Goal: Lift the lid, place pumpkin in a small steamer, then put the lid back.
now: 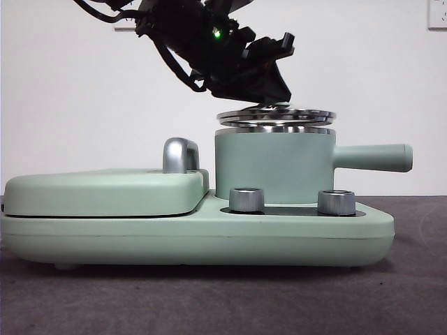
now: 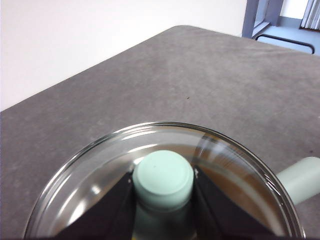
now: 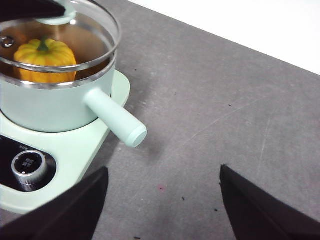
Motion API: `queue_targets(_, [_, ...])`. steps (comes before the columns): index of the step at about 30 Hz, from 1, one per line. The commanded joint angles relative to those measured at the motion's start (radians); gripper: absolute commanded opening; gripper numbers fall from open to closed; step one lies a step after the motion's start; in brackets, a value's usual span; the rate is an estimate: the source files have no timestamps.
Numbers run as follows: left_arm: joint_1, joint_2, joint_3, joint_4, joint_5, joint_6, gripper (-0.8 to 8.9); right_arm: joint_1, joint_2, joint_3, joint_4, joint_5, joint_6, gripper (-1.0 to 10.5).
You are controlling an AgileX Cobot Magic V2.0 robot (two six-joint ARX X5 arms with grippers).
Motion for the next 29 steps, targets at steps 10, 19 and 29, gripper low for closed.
queue_targets(10, [0.005, -0.014, 0.017, 0.027, 0.013, 0.010, 0.15, 0.007, 0.005, 0.003, 0.010, 0.008, 0.021, 3.4])
queue_targets(19, [0.003, -0.014, 0.013, 0.002, 0.024, 0.005, 0.15, 0.007, 0.005, 0.003, 0.010, 0.008, 0.021, 3.5])
queue_targets(29, [-0.004, -0.013, 0.005, 0.008, 0.038, -0.006, 0.15, 0.007, 0.005, 0.003, 0.010, 0.008, 0.021, 3.4])
